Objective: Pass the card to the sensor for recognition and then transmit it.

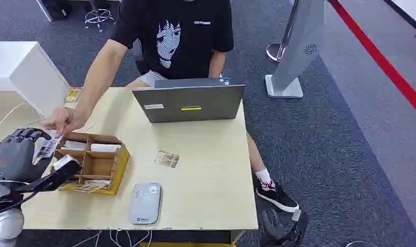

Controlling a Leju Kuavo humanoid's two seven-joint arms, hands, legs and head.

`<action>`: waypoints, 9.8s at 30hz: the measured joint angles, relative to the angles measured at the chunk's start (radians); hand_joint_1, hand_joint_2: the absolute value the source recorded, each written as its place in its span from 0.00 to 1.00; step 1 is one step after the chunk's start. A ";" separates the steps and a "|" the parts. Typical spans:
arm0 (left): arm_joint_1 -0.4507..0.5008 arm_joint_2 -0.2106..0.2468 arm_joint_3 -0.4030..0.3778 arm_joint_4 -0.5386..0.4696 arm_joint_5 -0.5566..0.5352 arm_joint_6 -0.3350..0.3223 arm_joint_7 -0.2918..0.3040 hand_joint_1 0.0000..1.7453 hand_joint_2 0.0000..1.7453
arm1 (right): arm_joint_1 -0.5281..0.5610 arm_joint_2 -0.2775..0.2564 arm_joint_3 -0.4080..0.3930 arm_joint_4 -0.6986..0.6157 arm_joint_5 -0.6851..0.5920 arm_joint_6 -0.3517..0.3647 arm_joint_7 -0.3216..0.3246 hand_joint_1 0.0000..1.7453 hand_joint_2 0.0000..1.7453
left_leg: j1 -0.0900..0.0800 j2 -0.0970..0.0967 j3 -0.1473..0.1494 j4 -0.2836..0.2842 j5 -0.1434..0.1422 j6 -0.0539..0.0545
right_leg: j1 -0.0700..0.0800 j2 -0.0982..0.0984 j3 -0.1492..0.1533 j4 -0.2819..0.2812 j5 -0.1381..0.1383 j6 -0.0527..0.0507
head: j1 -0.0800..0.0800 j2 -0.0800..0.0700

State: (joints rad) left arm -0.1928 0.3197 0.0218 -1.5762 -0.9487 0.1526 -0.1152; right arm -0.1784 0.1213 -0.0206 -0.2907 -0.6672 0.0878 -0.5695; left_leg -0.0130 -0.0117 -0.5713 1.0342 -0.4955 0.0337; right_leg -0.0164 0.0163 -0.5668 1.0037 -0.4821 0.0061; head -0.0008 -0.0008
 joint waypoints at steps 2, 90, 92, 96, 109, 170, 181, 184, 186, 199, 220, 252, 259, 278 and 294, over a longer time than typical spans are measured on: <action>0.001 0.000 -0.006 -0.013 -0.005 0.003 0.001 1.00 1.00 | 0.000 0.000 -0.002 0.000 0.007 -0.005 -0.003 0.00 1.00 | 0.000 0.000 0.000 0.000 0.000 0.000 | 0.000 0.000 0.000 0.000 0.000 0.000 | 0.000 0.000; 0.214 -0.167 -0.426 -0.031 -0.248 -0.129 0.045 1.00 1.00 | 0.011 0.059 -0.105 -0.058 0.416 -0.201 -0.070 0.00 1.00 | 0.000 0.000 -0.001 0.000 0.000 0.000 | 0.000 0.000 0.000 0.000 0.000 0.000 | 0.001 0.000; 0.213 -0.164 -0.426 -0.032 -0.245 -0.122 0.050 1.00 1.00 | 0.011 0.059 -0.106 -0.058 0.416 -0.194 -0.069 0.00 1.00 | 0.000 0.000 -0.001 0.000 0.000 0.000 | 0.000 0.000 0.000 0.000 0.000 0.000 | 0.001 0.000; 0.211 -0.155 -0.423 -0.054 -0.242 -0.106 0.051 1.00 1.00 | 0.012 0.060 -0.114 -0.058 0.418 -0.192 -0.069 0.00 1.00 | 0.000 -0.001 -0.001 0.000 0.000 0.000 | 0.000 0.000 0.000 0.000 0.000 0.000 | 0.001 0.000; 0.059 0.006 -0.272 -0.155 -0.312 -0.050 0.058 1.00 1.00 | 0.023 0.070 -0.135 -0.083 0.479 -0.173 -0.062 0.00 1.00 | 0.002 0.000 0.000 0.000 0.000 -0.001 | 0.001 0.000 0.000 0.001 0.000 0.000 | 0.000 0.000; 0.470 0.047 -0.187 -0.473 -0.246 -0.029 0.011 0.00 1.00 | 0.092 0.091 -0.261 -0.158 0.481 -0.152 -0.077 0.00 1.00 | 0.003 0.003 -0.001 0.000 -0.002 -0.003 | 0.002 0.005 -0.002 0.000 -0.001 -0.002 | 0.000 0.000; 0.468 0.041 -0.212 -0.314 -0.411 0.037 0.116 0.00 1.00 | 0.088 0.093 -0.287 -0.164 0.542 -0.133 -0.062 0.00 1.00 | 0.003 0.002 -0.001 0.000 -0.002 -0.004 | 0.003 0.003 -0.001 0.000 -0.001 -0.002 | -0.001 0.000; 0.457 0.034 -0.211 -0.277 -0.422 0.059 0.116 0.00 1.00 | 0.087 0.095 -0.288 -0.164 0.551 -0.130 -0.058 0.00 1.00 | 0.003 0.002 -0.001 0.000 -0.002 -0.003 | 0.003 0.003 -0.001 0.000 -0.001 -0.002 | -0.001 0.000; 0.448 0.030 -0.207 -0.257 -0.428 0.069 0.115 0.00 1.00 | 0.086 0.097 -0.288 -0.164 0.554 -0.127 -0.056 0.00 1.00 | 0.003 0.002 -0.001 0.000 -0.002 -0.003 | 0.003 0.003 -0.001 0.000 -0.001 -0.002 | -0.001 0.000; 0.404 0.008 -0.173 -0.187 -0.496 0.128 0.083 0.00 1.00 | 0.086 0.106 -0.288 -0.167 0.575 -0.118 -0.042 0.00 1.00 | 0.003 0.002 -0.001 0.000 -0.002 -0.004 | 0.003 0.003 -0.001 0.000 -0.001 -0.002 | -0.001 0.000; 0.295 -0.032 -0.133 -0.058 -0.498 0.129 0.081 0.00 1.00 | 0.079 0.114 -0.287 -0.167 0.585 -0.107 -0.027 0.00 1.00 | 0.003 0.001 -0.001 0.000 -0.002 -0.004 | 0.003 0.002 -0.001 0.000 -0.001 -0.002 | -0.001 0.000; 0.258 -0.100 -0.134 -0.012 -0.500 0.105 0.084 1.00 1.00 | 0.079 0.115 -0.274 -0.167 0.594 -0.101 -0.015 0.00 1.00 | 0.003 0.001 -0.001 0.000 -0.002 -0.004 | 0.003 0.002 -0.001 0.000 -0.001 -0.002 | -0.001 0.000; 0.259 -0.102 -0.134 -0.012 -0.487 0.092 0.084 1.00 1.00 | 0.079 0.115 -0.274 -0.167 0.594 -0.101 -0.012 0.00 1.00 | 0.003 0.001 -0.001 0.000 -0.002 -0.004 | 0.003 0.002 -0.001 0.000 -0.001 -0.002 | 0.000 0.000; 0.134 -0.076 -0.111 -0.280 -0.277 0.050 0.032 1.00 1.00 | 0.100 0.118 -0.275 -0.180 0.603 -0.102 -0.021 0.00 1.00 | 0.003 0.000 -0.001 0.000 -0.001 -0.003 | 0.003 0.000 -0.001 0.000 0.000 -0.002 | -0.001 0.000; -0.154 0.076 -0.107 -0.146 -0.355 -0.098 0.115 1.00 1.00 | 0.089 0.124 -0.272 -0.178 0.636 -0.087 -0.019 0.00 1.00 | 0.004 0.000 -0.001 0.000 0.000 -0.004 | 0.003 0.001 -0.001 0.001 0.000 -0.003 | 0.000 0.000</action>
State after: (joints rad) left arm -0.3466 0.3952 -0.0855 -1.7219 -1.3032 0.0549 0.0000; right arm -0.0893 0.2449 -0.2930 -0.4684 -0.0309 0.0008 -0.5882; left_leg -0.0088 -0.0116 -0.5726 1.0342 -0.4956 0.0297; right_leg -0.0131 0.0169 -0.5682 1.0049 -0.4826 0.0035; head -0.0011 -0.0008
